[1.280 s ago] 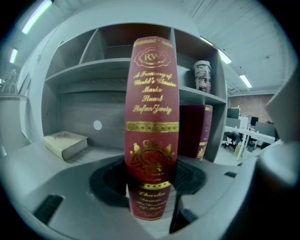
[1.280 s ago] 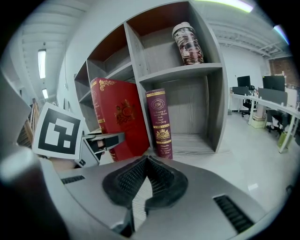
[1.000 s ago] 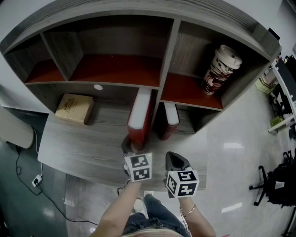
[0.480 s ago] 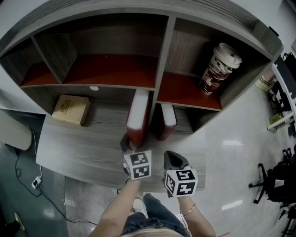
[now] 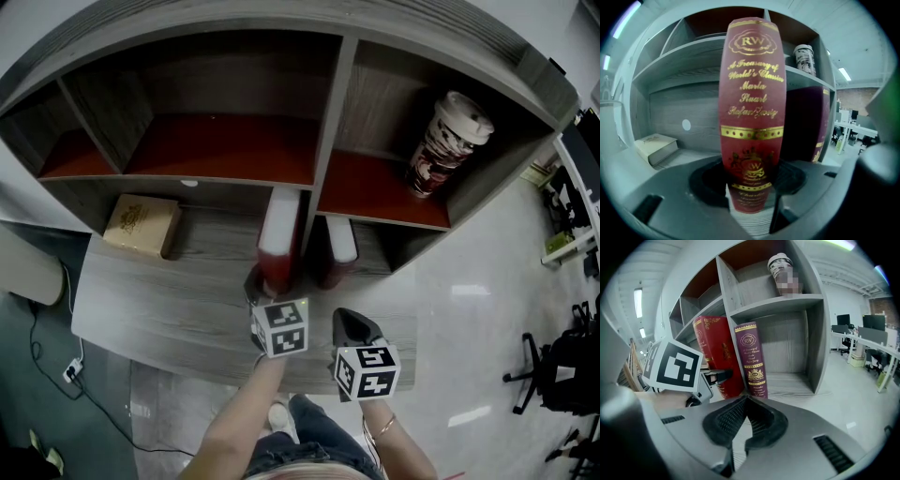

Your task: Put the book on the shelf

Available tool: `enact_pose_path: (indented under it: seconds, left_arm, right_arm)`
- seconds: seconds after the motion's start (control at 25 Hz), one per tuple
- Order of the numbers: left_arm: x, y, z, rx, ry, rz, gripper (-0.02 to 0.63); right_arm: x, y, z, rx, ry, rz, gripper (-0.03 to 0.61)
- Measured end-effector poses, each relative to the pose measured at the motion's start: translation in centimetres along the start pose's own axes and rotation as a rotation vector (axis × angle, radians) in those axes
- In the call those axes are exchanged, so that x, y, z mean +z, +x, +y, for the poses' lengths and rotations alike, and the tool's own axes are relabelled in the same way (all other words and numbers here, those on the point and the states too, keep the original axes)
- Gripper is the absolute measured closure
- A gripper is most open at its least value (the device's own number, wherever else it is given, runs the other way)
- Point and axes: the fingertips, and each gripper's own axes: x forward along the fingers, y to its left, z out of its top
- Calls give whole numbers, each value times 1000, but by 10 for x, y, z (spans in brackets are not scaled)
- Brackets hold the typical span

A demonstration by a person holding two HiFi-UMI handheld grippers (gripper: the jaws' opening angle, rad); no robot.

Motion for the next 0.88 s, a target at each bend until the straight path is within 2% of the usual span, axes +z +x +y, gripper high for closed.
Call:
enact_pose_path:
  seconds: [0.88]
  left_arm:
    - [13, 31, -2, -26, -2, 11, 374]
  right_arm:
    - [-2, 15, -1, -5, 0, 29, 570]
